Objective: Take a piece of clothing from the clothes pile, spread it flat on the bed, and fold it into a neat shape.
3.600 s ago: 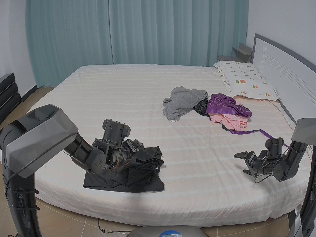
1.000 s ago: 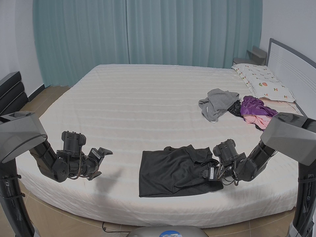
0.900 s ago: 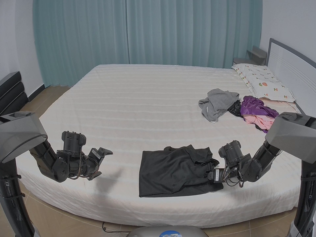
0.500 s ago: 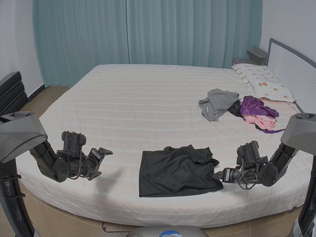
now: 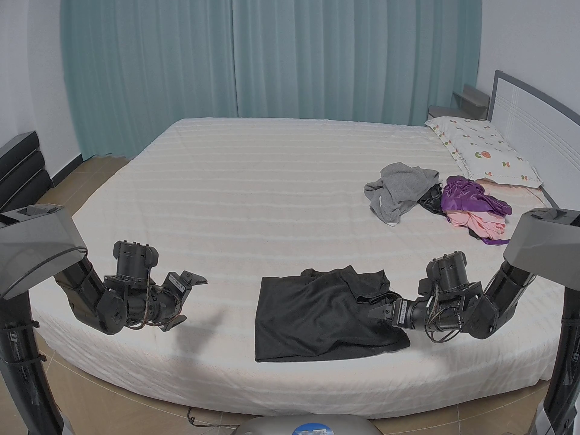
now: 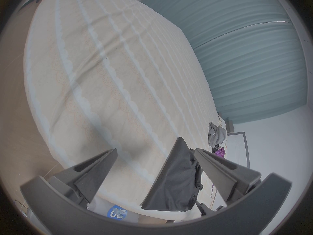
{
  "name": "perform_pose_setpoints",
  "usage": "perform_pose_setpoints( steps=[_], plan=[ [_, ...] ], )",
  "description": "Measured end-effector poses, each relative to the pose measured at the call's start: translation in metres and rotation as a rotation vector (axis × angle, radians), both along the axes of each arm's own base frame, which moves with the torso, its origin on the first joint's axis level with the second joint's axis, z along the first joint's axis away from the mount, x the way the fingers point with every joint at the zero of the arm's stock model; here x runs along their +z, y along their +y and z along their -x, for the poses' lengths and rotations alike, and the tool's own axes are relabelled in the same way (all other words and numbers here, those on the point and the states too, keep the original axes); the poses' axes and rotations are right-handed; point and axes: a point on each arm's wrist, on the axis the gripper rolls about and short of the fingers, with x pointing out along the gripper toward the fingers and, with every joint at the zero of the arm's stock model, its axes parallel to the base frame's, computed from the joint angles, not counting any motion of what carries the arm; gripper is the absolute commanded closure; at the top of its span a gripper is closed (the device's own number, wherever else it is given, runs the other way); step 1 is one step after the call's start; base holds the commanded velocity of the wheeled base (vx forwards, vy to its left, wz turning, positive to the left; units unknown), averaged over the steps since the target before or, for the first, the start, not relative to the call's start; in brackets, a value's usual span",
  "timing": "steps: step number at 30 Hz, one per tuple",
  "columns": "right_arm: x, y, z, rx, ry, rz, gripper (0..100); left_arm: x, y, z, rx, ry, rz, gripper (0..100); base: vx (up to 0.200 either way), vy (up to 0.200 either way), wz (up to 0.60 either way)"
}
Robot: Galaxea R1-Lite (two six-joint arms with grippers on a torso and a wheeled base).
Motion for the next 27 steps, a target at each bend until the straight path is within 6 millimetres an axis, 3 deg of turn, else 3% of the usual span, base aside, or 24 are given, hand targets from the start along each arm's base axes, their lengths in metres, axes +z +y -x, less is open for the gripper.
perform_pose_setpoints(
  steps=[1,2,10,25,26,27],
  plan=[
    [-0.003,0.001,-0.001,0.004,0.002,0.003,0,0.0,0.0,0.0,0.0,0.0,0.0,0,0.0,0.0,0.0],
    [-0.005,0.002,-0.002,0.008,0.003,0.005,100,0.0,0.0,0.0,0.0,0.0,0.0,0,0.0,0.0,0.0],
    [-0.02,0.001,0.002,0.043,0.042,0.065,100,0.0,0.0,0.0,0.0,0.0,0.0,0,0.0,0.0,0.0],
    [-0.012,-0.027,0.019,0.002,0.054,0.111,100,0.0,0.0,0.0,0.002,0.001,-0.002,0,0.0,0.0,0.0],
    [-0.012,-0.028,0.02,0.001,0.057,0.112,0,0.0,0.0,0.0,0.005,0.0,-0.005,0,0.0,0.0,0.0],
    [-0.012,-0.028,0.02,0.0,0.058,0.112,0,0.0,0.0,0.0,0.009,0.0,-0.008,0,0.0,0.0,0.0]
  ],
)
